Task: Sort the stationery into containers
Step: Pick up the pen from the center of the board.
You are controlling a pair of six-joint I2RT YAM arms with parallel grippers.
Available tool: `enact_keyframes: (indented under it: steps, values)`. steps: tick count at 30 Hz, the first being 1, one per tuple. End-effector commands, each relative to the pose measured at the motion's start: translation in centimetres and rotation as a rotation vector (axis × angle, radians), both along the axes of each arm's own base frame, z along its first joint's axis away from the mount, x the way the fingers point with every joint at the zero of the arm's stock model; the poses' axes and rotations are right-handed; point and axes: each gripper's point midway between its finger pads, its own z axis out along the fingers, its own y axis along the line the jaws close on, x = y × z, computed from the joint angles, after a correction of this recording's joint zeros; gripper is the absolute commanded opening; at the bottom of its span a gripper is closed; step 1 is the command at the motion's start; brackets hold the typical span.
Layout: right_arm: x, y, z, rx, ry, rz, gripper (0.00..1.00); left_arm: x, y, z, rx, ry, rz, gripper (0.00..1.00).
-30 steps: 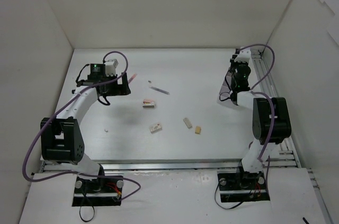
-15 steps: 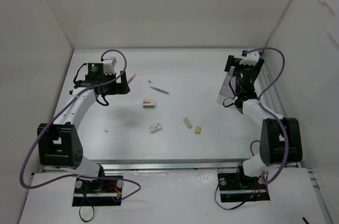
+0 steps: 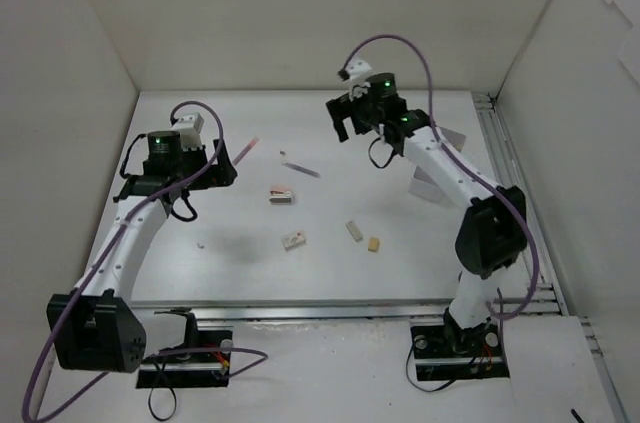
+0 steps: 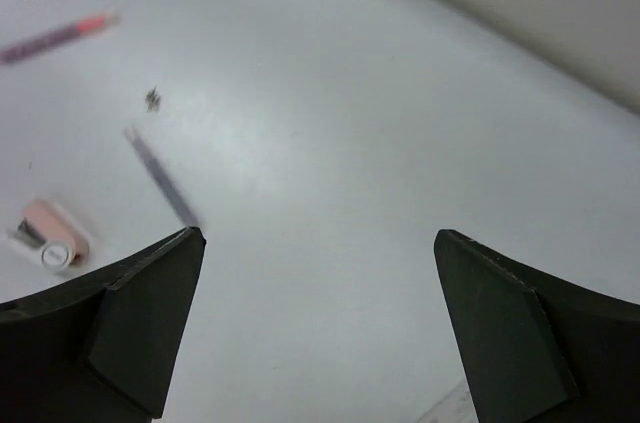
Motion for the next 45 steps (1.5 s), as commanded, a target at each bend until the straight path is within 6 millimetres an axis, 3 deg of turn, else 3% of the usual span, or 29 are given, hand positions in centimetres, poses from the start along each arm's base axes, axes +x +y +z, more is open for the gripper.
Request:
enact_keyframes:
  steps: [1, 6, 8, 9, 10, 11, 18, 22, 27, 29, 30, 32, 38, 39, 40, 43, 44, 45]
  values:
    - [-1.9, 3.7, -5.7, -0.174, 0.175, 0.151, 0.98, -1.6, 0.4, 3.7, -0.027, -0.099, 0.047, 1.0]
    - [-0.6, 9.6, -10.3, -0.203, 0.251, 0.281, 0.98, -4.1, 1.8, 3.2, -0.027, -0.09, 0.15, 1.0]
    - [-1.0, 11.3, -13.1, -0.246, 0.294, 0.321, 0.98, -4.6, 0.9, 2.3, -0.07, -0.072, 0.143, 1.0]
    - [-0.5, 11.9, -12.8, -0.246, 0.278, 0.328, 0.98, -4.9, 0.7, 2.3, -0.082, -0.083, 0.141, 1.0]
    - [-0.7, 12.7, -13.5, -0.259, 0.28, 0.345, 0.98, -5.3, 0.5, 1.5, -0.097, -0.07, 0.141, 1.0]
    - [-0.4, 13.4, -14.5, -0.268, 0.285, 0.353, 0.98, -5.4, 0.2, 1.8, -0.109, -0.096, 0.13, 1.0]
    - [1.2, 14.0, -18.3, -0.244, 0.343, 0.318, 0.96, -6.6, -0.1, 0.7, -0.13, -0.091, 0.125, 1.0]
    - [1.4, 14.4, -19.9, -0.212, 0.381, 0.339, 0.91, -6.8, 0.1, 0.4, -0.126, -0.087, 0.135, 1.0]
    - [1.0, 14.5, -19.9, -0.209, 0.398, 0.368, 0.71, -6.5, 0.7, 0.7, -0.098, -0.093, 0.159, 1.0]
    - [0.7, 14.5, -20.1, -0.211, 0.411, 0.372, 0.68, -6.5, 1.0, 0.7, -0.088, -0.094, 0.174, 1.0]
    - [0.5, 14.4, -20.3, -0.215, 0.417, 0.372, 0.59, -6.5, 1.1, 0.7, -0.085, -0.095, 0.179, 1.0]
    - [0.1, 14.3, -20.5, -0.224, 0.433, 0.375, 0.52, -6.6, 1.3, 0.7, -0.083, -0.099, 0.191, 1.0]
    - [-1.5, 13.7, -21.1, -0.239, 0.474, 0.417, 0.19, -7.0, 1.3, 0.9, -0.089, -0.1, 0.194, 1.0]
    - [-1.7, 13.7, -21.0, -0.24, 0.475, 0.423, 0.06, -7.0, 1.3, 0.9, -0.089, -0.099, 0.193, 1.0]
    - [-1.9, 13.7, -20.8, -0.241, 0.473, 0.43, 0.0, -7.0, 1.3, 0.9, -0.089, -0.1, 0.194, 1.0]
    - [-2.5, 13.8, -19.6, -0.251, 0.451, 0.451, 0.0, -6.8, 1.5, 0.8, -0.082, -0.092, 0.202, 1.0]
    - [-2.3, 14.0, -17.2, -0.235, 0.405, 0.449, 0.0, -6.8, 1.5, 0.5, -0.08, -0.083, 0.202, 1.0]
    - [-2.3, 14.0, -17.2, -0.233, 0.406, 0.447, 0.0, -6.8, 1.5, 0.5, -0.08, -0.081, 0.202, 1.0]
